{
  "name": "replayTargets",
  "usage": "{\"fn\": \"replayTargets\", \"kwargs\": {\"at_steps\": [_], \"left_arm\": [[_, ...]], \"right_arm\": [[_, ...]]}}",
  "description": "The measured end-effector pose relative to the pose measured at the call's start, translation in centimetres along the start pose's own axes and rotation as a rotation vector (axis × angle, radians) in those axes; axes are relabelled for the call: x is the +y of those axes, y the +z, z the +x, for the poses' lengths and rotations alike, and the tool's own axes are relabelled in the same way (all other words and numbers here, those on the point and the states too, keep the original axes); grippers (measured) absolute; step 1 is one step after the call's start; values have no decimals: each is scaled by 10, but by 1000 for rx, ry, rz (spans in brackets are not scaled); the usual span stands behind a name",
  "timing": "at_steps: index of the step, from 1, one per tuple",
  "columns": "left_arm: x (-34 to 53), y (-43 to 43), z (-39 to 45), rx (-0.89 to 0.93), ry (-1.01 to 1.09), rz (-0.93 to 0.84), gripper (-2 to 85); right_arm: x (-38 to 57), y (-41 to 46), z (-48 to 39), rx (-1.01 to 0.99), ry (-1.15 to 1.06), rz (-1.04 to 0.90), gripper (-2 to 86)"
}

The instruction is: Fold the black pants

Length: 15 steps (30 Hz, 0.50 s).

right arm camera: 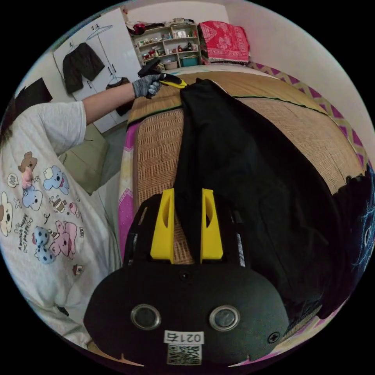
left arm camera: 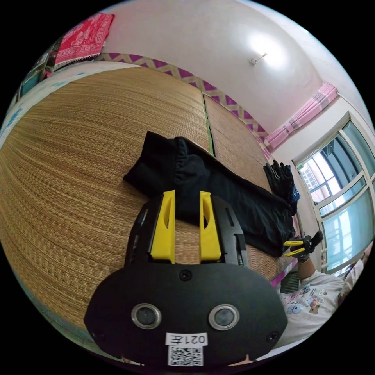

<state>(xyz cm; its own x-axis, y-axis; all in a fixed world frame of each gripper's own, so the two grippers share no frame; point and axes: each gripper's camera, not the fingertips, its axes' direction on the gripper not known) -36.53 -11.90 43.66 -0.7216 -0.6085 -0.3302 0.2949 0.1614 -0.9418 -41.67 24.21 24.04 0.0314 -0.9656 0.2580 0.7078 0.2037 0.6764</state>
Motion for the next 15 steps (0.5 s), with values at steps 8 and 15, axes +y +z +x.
{"fn": "replayTargets", "kwargs": {"at_steps": [8, 15], "left_arm": [[-1, 16, -22, -46, -34, -57, 52], [11, 22, -52, 81, -147, 11, 50]], "right_arm": [[12, -9, -36, 101, 79, 63, -4], [51, 25, -76, 175, 27, -10, -7]]}}
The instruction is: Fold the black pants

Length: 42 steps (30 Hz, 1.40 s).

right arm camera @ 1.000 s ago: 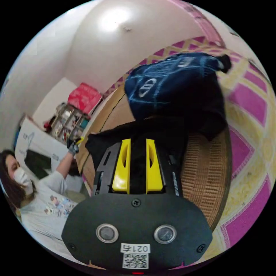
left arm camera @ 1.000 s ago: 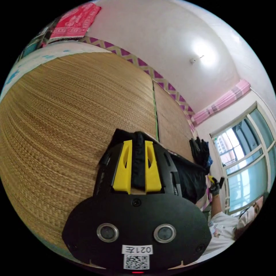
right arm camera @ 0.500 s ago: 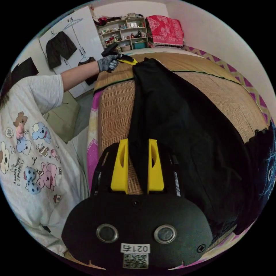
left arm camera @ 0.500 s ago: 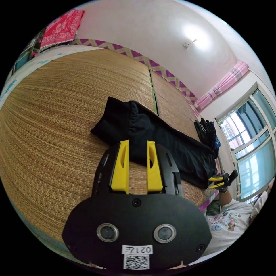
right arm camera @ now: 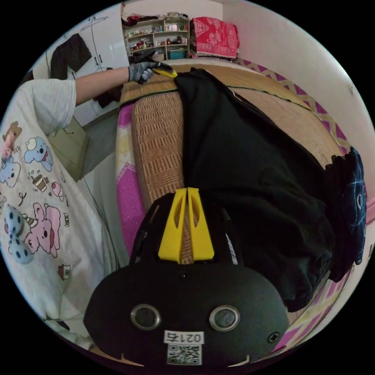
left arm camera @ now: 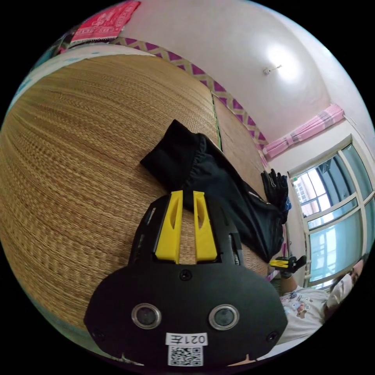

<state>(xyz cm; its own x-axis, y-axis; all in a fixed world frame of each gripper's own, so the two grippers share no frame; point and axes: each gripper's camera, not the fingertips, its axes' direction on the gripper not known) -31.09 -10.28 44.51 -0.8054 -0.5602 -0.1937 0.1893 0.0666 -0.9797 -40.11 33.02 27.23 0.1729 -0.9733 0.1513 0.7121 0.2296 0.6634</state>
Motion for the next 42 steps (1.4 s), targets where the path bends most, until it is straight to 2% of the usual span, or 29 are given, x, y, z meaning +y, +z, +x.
{"fn": "replayTargets", "kwargs": {"at_steps": [4, 7, 10, 13, 20, 23, 24, 26, 31, 37, 40, 42], "left_arm": [[7, -15, -1, -19, 18, 139, 61], [5, -9, -6, -15, -17, 111, 88], [5, 7, -16, -43, -137, 73, 131], [13, 19, -28, 34, -278, 100, 132], [11, 57, -22, 79, -308, 99, 113], [18, 74, -22, 125, -302, 110, 69], [23, 77, -21, 151, -275, 130, 33], [33, 73, -11, 179, -241, 208, 16], [44, 60, 81, 72, -62, 260, 1], [87, 80, 289, -95, 337, 248, 0], [134, 134, 394, -162, 575, 184, 1], [182, 202, 459, -217, 729, 99, 2]], "right_arm": [[15, -16, 3, -29, 52, 50, -6], [31, -28, 19, -113, 155, 111, -5], [49, -40, 30, -173, 231, 167, -5], [67, -50, 36, -193, 282, 212, -5], [106, -73, 50, -263, 374, 316, -6], [125, -83, 57, -302, 416, 375, -6], [132, -87, 60, -307, 429, 390, -6], [144, -93, 62, -306, 447, 402, -6], [182, -112, 72, -292, 479, 420, -6], [224, -130, 85, -315, 496, 496, -6], [245, -138, 90, -332, 504, 536, -6], [258, -144, 92, -337, 509, 555, -6]]}}
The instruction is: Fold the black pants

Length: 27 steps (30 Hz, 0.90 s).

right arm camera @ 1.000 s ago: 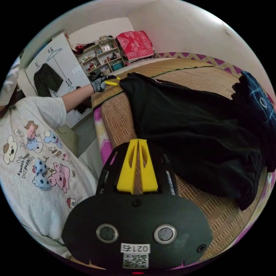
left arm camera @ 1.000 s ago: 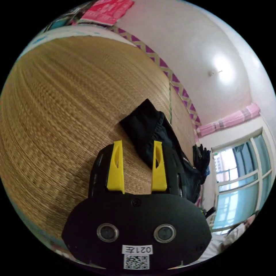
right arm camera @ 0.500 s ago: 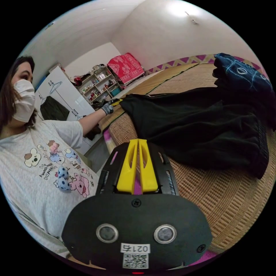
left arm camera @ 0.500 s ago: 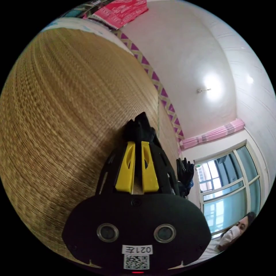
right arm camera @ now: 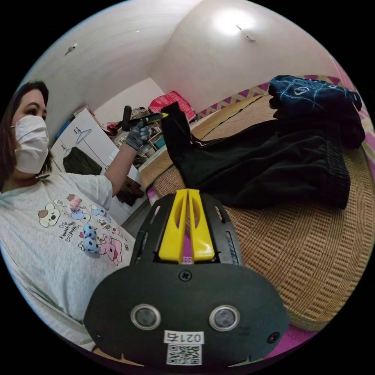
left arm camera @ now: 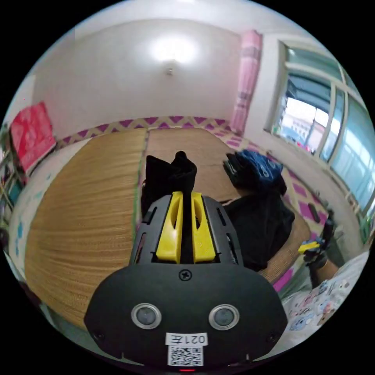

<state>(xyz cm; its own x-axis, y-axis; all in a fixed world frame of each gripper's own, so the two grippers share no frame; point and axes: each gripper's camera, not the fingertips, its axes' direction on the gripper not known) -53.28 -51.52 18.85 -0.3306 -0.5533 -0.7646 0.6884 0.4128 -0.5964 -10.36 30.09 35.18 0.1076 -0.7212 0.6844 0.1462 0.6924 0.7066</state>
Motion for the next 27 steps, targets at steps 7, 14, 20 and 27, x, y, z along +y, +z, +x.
{"fn": "replayTargets", "kwargs": {"at_steps": [7, 14, 20, 27], "left_arm": [[55, 189, 165, 44, 170, -331, 4], [65, 159, 210, 48, 194, -158, 3], [102, 194, 220, 140, 148, -221, 20], [129, 138, 167, 483, 41, 77, 19]], "right_arm": [[19, -50, 13, -2, 26, 51, -5], [31, -85, 40, 16, 76, 94, -4], [18, -113, 69, 67, 152, 165, 26], [26, -184, 148, 224, 607, 375, 130]]}}
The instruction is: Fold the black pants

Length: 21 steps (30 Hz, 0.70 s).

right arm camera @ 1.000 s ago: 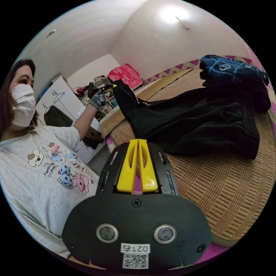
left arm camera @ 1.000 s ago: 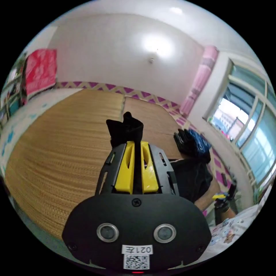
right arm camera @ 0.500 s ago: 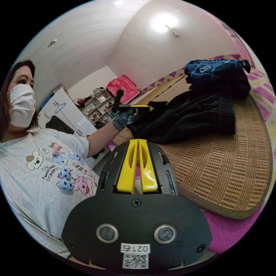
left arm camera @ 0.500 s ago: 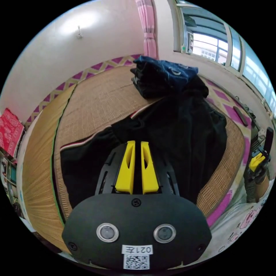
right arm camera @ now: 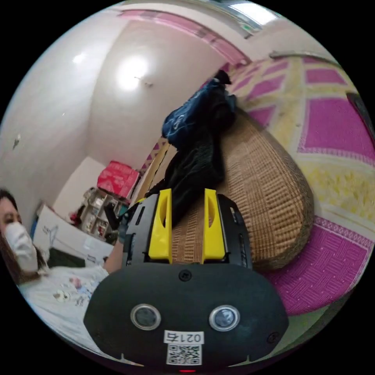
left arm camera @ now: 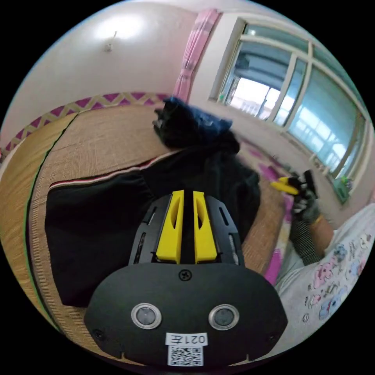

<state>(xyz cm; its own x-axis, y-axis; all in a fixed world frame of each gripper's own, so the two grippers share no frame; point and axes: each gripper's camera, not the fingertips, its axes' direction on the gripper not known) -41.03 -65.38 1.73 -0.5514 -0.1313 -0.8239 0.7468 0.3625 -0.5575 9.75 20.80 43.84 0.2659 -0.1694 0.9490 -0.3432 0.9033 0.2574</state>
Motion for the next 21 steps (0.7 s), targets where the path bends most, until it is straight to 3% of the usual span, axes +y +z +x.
{"fn": "replayTargets", "kwargs": {"at_steps": [5, 21], "left_arm": [[19, -51, -29, 26, -108, 103, 1], [85, -136, -66, 76, -210, 182, -10]], "right_arm": [[-14, 32, 35, -151, 234, -67, 154], [-45, 117, 23, -173, 380, 288, 134]]}}
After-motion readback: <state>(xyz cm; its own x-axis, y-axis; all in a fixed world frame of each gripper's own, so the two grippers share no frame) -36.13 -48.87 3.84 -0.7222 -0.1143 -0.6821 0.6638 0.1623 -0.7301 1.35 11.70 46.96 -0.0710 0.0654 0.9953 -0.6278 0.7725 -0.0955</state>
